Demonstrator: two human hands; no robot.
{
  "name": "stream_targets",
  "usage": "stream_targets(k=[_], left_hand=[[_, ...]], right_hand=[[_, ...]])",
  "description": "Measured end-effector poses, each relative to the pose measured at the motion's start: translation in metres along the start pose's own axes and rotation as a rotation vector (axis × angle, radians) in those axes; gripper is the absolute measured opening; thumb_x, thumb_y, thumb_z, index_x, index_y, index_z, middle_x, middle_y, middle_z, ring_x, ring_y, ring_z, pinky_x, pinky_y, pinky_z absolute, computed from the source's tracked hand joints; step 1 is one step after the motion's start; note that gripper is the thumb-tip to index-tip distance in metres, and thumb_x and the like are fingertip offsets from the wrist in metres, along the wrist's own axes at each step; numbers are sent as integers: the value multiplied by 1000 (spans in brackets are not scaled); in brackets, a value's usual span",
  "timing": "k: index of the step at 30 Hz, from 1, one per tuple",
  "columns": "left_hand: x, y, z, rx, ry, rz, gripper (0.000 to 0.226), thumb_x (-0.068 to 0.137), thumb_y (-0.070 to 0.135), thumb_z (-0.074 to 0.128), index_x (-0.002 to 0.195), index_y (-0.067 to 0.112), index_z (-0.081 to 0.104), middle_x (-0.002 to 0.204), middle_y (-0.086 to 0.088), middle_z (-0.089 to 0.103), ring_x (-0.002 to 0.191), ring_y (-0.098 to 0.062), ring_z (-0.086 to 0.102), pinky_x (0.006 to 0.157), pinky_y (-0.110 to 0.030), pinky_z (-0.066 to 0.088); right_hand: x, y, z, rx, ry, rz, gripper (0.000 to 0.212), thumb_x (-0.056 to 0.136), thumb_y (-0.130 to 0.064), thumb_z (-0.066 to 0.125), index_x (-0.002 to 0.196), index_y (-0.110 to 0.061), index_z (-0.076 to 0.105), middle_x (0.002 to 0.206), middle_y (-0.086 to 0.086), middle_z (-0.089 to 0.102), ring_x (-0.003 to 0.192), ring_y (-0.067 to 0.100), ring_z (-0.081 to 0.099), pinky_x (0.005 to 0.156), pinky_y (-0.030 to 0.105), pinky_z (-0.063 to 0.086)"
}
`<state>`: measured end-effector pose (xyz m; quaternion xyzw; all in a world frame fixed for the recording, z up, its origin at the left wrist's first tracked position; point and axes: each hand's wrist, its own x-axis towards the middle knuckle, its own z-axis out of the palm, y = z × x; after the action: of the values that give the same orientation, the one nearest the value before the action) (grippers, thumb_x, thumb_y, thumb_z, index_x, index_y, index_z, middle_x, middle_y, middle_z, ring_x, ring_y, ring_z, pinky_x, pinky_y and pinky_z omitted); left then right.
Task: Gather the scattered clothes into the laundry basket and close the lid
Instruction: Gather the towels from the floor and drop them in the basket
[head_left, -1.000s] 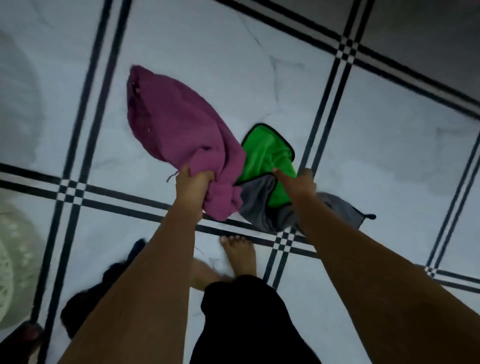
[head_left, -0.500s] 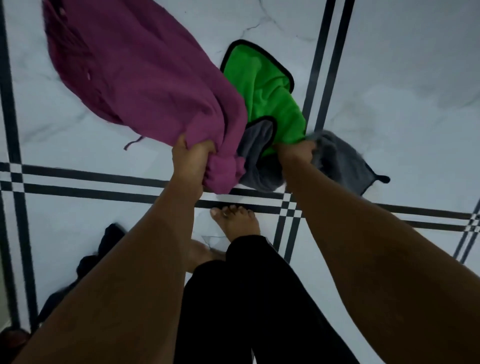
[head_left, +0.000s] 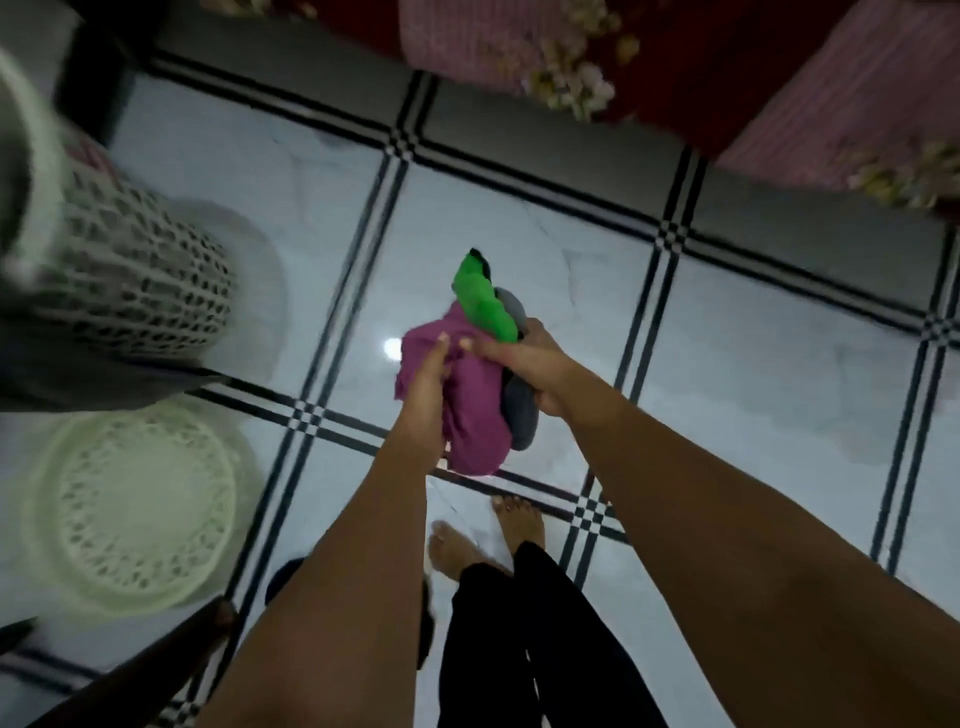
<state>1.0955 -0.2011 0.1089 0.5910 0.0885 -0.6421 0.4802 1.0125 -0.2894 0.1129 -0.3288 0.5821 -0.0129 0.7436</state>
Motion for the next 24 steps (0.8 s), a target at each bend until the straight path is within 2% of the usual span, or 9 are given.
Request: stream_targets(k=[2, 6, 7, 9, 12, 16, 18, 20, 24], left_hand=[[-49, 46, -7, 15, 41, 46, 42, 94, 46, 39, 101, 19, 69, 110, -11, 69, 107, -23, 63, 97, -38, 49], [-150, 135, -21, -47, 152, 210, 20, 87, 28, 52, 82, 18, 68, 82, -5, 68, 80, -19, 62, 75, -32, 50], [-171, 155, -25, -61, 183, 237, 18, 86, 27, 54, 78, 18, 67, 78, -3, 68, 76, -18, 61, 72, -31, 50], [-215, 195, -37, -60, 233, 297, 18, 85, 31, 55, 82, 18, 67, 84, -4, 68, 77, -18, 61, 71, -30, 50], [-266, 243, -58, -100, 343, 404, 22, 87, 33, 53, 92, 17, 67, 103, -9, 65, 88, -21, 59, 77, -33, 48], [-298, 291, -99, -217, 514, 514, 45, 82, 42, 52, 111, 10, 65, 114, -13, 67, 102, -29, 61, 85, -39, 51], [-305, 314, -123, -262, 575, 560, 44, 84, 42, 48, 106, 7, 63, 120, -20, 64, 113, -35, 58, 99, -45, 45], [-310, 337, -143, -327, 617, 587, 36, 91, 37, 42, 105, 8, 60, 113, -17, 64, 111, -32, 56, 101, -43, 43], [-287, 375, -195, -435, 755, 574, 30, 90, 39, 47, 103, 13, 57, 104, -4, 58, 103, -23, 52, 99, -41, 43]], right_hand=[[-50, -49, 33, -190, 44, -65, 67, 77, -12, 74, 134, -8, 39, 116, 9, 58, 98, 22, 61, 81, 30, 52], [-150, -135, 107, -346, 53, -243, 55, 84, -5, 64, 134, -12, 44, 81, -6, 52, 72, 11, 51, 77, 24, 44], [-169, -151, 122, -350, 33, -265, 54, 84, -3, 64, 134, -12, 46, 80, -5, 54, 71, 11, 52, 77, 24, 45], [-203, -184, 160, -370, -6, -335, 51, 82, 0, 64, 131, -9, 50, 99, 7, 64, 82, 18, 58, 83, 29, 49], [-232, -223, 217, -415, -63, -433, 52, 78, -2, 68, 128, -7, 55, 119, 18, 63, 102, 29, 62, 93, 39, 52], [-260, -272, 302, -488, -207, -523, 47, 80, -3, 68, 126, -4, 57, 117, 15, 64, 98, 24, 61, 81, 33, 53], [-265, -287, 342, -521, -287, -553, 47, 82, -3, 67, 128, -2, 56, 116, 14, 63, 94, 21, 56, 71, 28, 50], [-256, -298, 380, -531, -336, -535, 46, 83, -3, 67, 128, -2, 56, 112, 16, 63, 92, 21, 57, 66, 27, 49], [-202, -312, 450, -586, -377, -441, 45, 82, -8, 68, 125, -4, 57, 112, 18, 64, 93, 25, 59, 77, 31, 49]])
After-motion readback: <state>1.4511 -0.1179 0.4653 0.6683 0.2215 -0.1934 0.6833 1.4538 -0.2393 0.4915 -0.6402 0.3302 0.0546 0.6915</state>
